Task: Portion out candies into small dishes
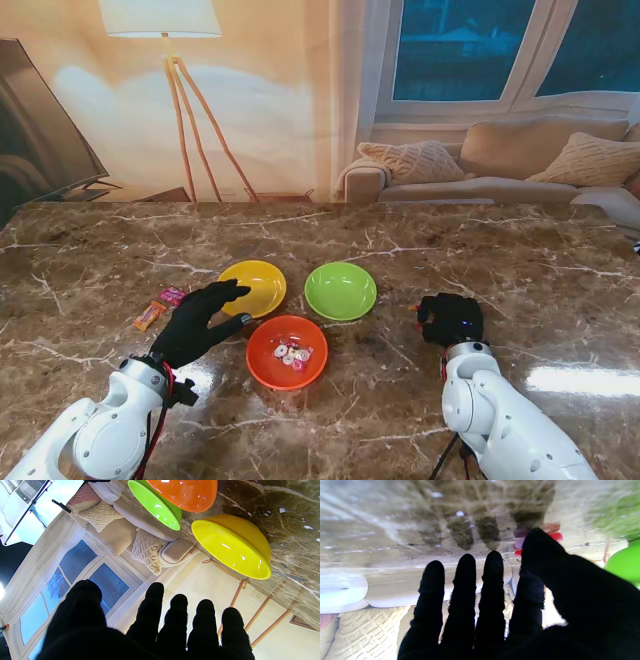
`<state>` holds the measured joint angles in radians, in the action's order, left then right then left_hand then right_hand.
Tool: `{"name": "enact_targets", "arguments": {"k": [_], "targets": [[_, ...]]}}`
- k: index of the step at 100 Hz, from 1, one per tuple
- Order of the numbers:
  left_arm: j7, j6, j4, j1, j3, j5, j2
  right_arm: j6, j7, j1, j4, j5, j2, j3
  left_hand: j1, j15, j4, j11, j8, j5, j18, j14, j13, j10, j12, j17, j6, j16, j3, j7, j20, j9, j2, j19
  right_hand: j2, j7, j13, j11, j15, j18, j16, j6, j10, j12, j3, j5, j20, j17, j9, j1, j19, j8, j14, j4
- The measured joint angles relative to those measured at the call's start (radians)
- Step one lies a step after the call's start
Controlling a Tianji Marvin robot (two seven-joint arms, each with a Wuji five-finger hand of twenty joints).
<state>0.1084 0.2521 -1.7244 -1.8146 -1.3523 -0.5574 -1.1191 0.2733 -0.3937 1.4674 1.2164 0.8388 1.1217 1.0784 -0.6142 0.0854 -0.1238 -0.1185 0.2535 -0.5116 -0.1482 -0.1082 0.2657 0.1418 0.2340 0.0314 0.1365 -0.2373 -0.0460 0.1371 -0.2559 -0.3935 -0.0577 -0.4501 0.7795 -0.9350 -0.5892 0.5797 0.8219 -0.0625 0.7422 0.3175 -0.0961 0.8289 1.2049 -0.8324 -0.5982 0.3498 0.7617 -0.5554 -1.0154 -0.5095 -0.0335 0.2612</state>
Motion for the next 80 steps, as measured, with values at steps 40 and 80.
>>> {"name": "enact_targets", "arguments": {"k": [40, 80], "targets": [[0.002, -0.001, -0.001, -0.004, -0.006, -0.002, 0.0, -0.017, 0.02, -0.002, 0.0, 0.018, -0.009, -0.009, 0.0, 0.0, 0.0, 0.0, 0.0, 0.0, -0.001, 0.0, 0.0, 0.0, 0.0, 0.0, 0.0, 0.0, 0.0, 0.0, 0.0, 0.0, 0.0, 0.001, -0.052, 0.113, 0.068, 0.084, 0.016, 0.015, 0.0, 0.003, -0.013, 0.173, 0.076, 0.045, -0.012, -0.049, -0.045, 0.013, 0.0, -0.411, -0.004, 0.048], [0.004, -0.002, -0.003, -0.008, -0.01, -0.004, 0.0, -0.045, 0.004, 0.015, -0.002, 0.002, -0.002, 0.015, 0.0, 0.0, 0.0, 0.0, 0.0, 0.0, -0.007, 0.0, 0.0, 0.0, 0.0, 0.0, 0.0, 0.0, 0.0, 0.0, 0.0, 0.0, 0.0, 0.003, -0.098, 0.16, 0.147, 0.104, 0.017, 0.038, 0.0, 0.017, 0.002, 0.176, 0.061, 0.072, -0.025, -0.083, -0.115, 0.01, 0.0, -0.478, -0.021, 0.052]]}}
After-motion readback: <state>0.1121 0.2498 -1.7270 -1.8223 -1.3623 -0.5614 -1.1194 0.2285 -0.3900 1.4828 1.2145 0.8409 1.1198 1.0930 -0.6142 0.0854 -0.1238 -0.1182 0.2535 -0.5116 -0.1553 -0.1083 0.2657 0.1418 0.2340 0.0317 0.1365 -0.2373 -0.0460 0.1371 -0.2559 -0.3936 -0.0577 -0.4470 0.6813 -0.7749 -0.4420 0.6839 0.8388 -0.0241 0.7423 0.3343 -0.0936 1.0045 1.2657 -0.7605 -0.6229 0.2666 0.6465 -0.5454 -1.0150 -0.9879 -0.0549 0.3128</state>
